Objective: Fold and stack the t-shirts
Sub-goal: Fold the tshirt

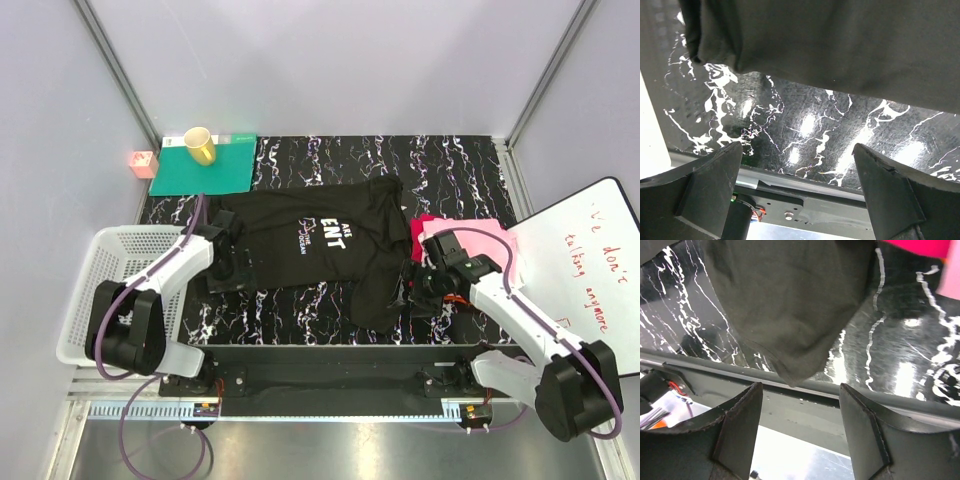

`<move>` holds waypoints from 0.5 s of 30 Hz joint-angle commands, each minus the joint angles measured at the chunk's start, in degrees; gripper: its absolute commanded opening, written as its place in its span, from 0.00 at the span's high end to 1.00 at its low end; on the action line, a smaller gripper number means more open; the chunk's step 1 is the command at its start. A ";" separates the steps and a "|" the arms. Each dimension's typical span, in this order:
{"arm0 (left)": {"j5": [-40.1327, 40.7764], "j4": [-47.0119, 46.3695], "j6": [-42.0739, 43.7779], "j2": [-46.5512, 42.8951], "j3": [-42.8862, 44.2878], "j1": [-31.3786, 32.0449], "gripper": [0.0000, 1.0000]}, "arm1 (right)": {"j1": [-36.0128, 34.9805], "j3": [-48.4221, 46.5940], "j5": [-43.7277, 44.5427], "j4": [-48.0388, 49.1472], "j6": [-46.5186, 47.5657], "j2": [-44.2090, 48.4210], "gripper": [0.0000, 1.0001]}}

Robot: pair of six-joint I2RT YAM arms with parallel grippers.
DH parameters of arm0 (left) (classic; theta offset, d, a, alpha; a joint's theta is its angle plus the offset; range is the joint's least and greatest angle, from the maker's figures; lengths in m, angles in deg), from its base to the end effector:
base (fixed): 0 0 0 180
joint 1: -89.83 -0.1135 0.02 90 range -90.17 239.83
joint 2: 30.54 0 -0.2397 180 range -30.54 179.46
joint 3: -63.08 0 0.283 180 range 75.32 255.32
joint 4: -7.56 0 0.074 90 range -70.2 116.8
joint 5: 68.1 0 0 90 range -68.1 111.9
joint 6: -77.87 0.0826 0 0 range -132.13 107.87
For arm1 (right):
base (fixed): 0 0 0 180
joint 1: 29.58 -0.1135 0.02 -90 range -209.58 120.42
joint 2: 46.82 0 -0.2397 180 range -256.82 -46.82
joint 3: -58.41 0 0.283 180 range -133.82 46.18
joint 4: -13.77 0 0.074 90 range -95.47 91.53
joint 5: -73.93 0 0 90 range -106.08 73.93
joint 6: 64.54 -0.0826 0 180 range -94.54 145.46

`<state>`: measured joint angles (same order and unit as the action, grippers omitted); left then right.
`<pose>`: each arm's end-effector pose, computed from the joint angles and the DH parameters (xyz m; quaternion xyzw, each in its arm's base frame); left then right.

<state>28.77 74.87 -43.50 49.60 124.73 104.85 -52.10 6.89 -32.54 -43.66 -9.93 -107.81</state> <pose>0.2525 -0.0575 0.1043 -0.1440 0.9871 0.0406 0.0572 0.2155 0.1147 0.1356 0.0802 0.9668 0.2187 0.1055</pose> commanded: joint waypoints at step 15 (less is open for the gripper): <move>2.79 0.74 -0.44 12.05 11.85 -2.45 0.02 | -2.00 6.41 -7.70 7.31 -3.54 -5.72 0.28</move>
<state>30.21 75.59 -44.55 60.03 134.21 104.20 -53.35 12.75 -37.81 -37.74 -13.06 -113.38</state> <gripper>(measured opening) 0.987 0.714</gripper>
